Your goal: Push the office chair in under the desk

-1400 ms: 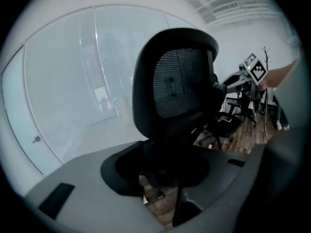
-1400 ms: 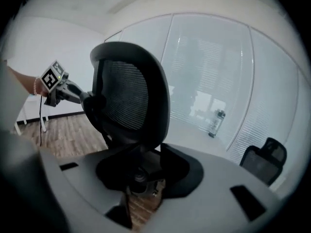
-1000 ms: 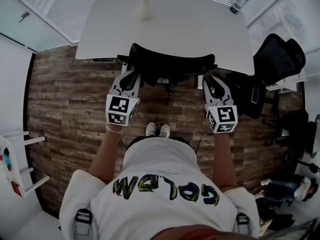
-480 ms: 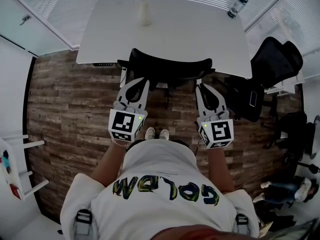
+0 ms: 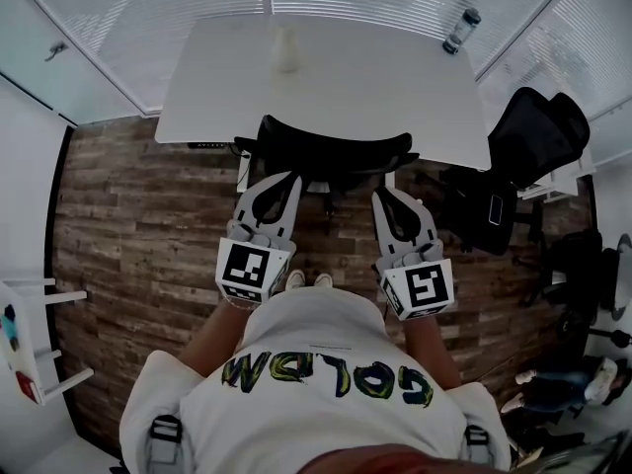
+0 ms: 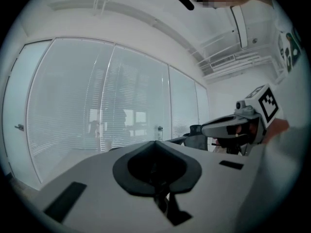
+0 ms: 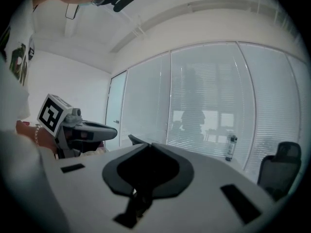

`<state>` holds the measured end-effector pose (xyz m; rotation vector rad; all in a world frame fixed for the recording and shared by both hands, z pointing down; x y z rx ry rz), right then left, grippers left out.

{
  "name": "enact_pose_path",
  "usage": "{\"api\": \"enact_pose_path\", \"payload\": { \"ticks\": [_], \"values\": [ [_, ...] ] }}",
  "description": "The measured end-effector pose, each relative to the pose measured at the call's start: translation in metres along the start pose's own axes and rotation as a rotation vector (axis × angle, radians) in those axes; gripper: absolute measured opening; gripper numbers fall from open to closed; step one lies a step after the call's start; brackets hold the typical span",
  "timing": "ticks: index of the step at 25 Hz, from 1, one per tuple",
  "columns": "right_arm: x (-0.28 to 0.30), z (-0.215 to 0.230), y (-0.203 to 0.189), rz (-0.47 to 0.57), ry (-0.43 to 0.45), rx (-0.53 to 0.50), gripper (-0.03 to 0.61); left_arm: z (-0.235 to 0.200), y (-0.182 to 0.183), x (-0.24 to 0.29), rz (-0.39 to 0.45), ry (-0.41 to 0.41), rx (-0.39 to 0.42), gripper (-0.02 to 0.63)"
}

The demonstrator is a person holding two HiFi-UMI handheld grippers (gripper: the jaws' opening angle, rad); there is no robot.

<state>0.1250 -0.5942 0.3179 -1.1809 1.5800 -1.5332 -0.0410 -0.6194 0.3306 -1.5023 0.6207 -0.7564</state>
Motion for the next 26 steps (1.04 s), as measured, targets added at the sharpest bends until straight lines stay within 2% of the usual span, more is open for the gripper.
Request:
{"api": "enact_pose_path", "payload": {
  "ticks": [8, 26],
  "values": [
    [-0.003, -0.004, 0.013, 0.018, 0.0, -0.012, 0.018, 0.004, 0.012, -0.003, 0.011, -0.017, 0.009, 0.011],
    [-0.01, -0.012, 0.022, 0.032, 0.013, -0.032, 0.015, 0.012, 0.013, -0.011, 0.01, -0.014, 0.003, 0.011]
  ]
}}
Point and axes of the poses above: the fingertips, and each gripper's own axes: x forward along the fingers, z to its right, y out of its top, the point moved 4 cm from there along -x, backward along the fingers, and after that the axes turned 6 degrees about -y, right-handed, at the moved point
